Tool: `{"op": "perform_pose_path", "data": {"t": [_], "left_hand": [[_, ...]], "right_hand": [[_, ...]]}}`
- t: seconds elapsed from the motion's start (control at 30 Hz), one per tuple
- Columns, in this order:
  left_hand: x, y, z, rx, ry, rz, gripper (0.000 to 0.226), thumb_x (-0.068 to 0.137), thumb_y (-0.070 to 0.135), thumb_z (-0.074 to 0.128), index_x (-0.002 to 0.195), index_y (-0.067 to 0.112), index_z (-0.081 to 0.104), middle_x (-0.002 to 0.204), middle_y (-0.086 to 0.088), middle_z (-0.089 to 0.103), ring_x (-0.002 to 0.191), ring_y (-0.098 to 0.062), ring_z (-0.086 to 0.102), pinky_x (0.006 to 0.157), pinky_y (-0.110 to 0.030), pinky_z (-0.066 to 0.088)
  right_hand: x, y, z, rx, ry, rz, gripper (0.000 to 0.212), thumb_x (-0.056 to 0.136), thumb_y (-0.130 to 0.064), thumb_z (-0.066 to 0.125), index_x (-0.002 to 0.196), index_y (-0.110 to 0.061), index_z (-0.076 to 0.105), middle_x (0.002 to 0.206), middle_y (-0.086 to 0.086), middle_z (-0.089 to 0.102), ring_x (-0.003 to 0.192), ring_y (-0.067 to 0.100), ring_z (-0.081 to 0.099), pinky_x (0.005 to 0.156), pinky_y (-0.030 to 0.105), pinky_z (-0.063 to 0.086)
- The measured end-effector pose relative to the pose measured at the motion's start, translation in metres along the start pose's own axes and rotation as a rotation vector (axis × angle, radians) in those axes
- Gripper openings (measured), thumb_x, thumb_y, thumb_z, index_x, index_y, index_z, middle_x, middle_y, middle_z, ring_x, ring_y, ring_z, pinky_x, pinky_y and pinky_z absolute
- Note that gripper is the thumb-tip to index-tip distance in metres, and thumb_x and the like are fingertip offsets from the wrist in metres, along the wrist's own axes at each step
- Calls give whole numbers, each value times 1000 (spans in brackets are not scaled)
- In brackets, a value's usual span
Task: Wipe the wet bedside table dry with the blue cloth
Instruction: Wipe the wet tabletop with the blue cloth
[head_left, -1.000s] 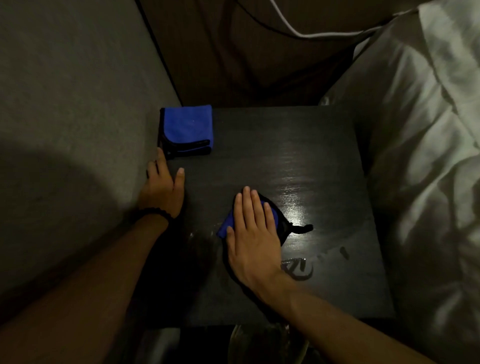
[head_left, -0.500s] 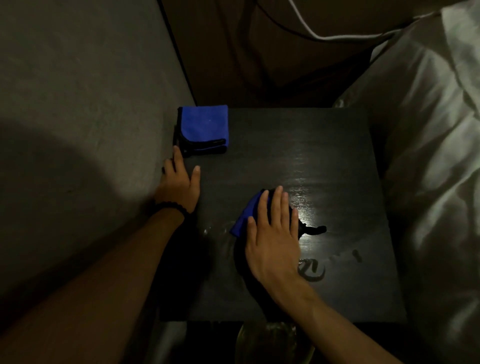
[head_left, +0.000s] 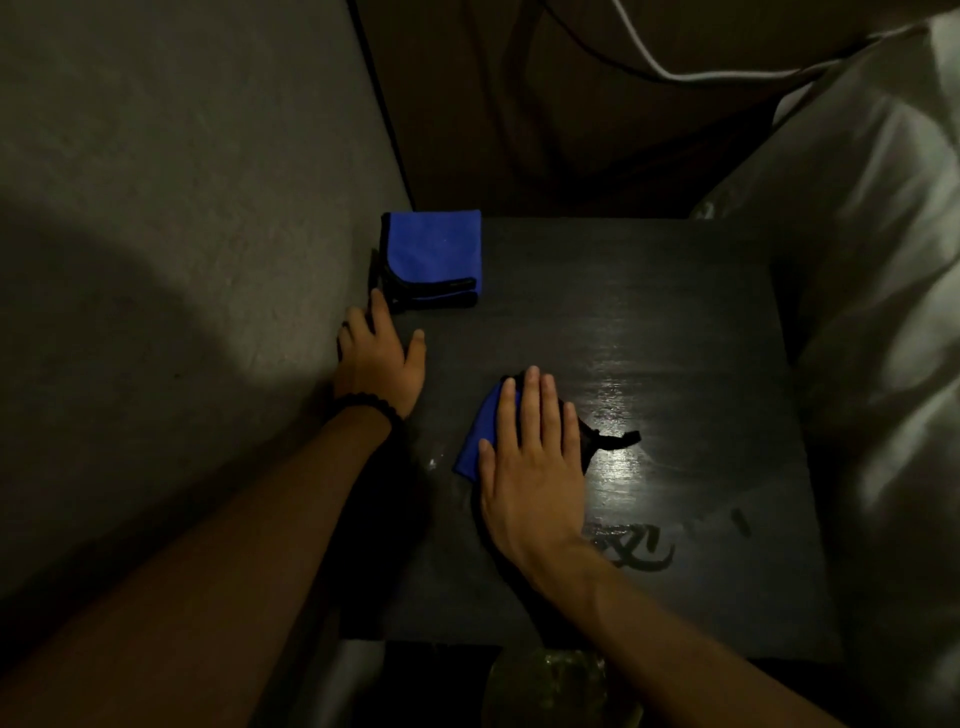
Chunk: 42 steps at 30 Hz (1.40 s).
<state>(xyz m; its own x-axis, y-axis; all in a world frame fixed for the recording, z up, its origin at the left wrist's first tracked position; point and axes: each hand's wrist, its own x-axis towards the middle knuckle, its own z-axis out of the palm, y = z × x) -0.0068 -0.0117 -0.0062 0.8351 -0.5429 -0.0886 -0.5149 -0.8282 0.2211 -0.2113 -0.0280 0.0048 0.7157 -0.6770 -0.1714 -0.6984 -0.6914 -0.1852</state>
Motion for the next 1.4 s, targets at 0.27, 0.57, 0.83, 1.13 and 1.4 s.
{"op": "perform_pose_path", "data": {"t": [0.27, 0.57, 0.83, 1.13, 1.4], "left_hand": [[28, 12, -4, -58, -100, 11, 85, 90, 61, 40, 151, 16, 2, 154, -16, 15, 137, -35, 26, 107, -51, 29], [34, 4, -4, -94, -172, 113, 93, 90, 62, 41, 150, 13, -10, 152, -19, 17, 132, -37, 33, 104, -48, 32], [40, -1, -4, -166, -225, 127, 97, 87, 65, 45, 149, 19, -13, 152, -19, 16, 133, -37, 31, 106, -48, 30], [35, 4, -3, -32, -150, 105, 93, 89, 65, 39, 150, 14, -8, 150, -20, 23, 127, -38, 37, 101, -48, 35], [35, 4, -2, -49, -154, 94, 95, 87, 68, 38, 150, 15, -9, 150, -20, 20, 128, -38, 36, 102, -49, 35]], "right_hand": [[14, -32, 3, 28, -43, -182, 67, 107, -42, 15, 160, -10, -10, 167, 16, -19, 154, 28, -22, 123, 46, -16], [23, -68, 16, 75, 20, -273, 69, 104, -44, 25, 161, -8, 12, 170, 14, 9, 157, 27, 4, 127, 43, 0], [19, -63, 3, 115, -16, -307, 80, 93, -46, 36, 161, -8, 17, 170, 16, 5, 158, 28, 3, 126, 43, -6], [10, -108, 13, 134, -50, 142, 80, 105, -51, 17, 157, 1, -15, 161, 23, -28, 148, 33, -32, 119, 45, -23], [0, -93, 21, 74, -75, -166, 76, 101, -53, -8, 158, -4, -14, 166, 15, -21, 154, 27, -22, 125, 42, -12]]}}
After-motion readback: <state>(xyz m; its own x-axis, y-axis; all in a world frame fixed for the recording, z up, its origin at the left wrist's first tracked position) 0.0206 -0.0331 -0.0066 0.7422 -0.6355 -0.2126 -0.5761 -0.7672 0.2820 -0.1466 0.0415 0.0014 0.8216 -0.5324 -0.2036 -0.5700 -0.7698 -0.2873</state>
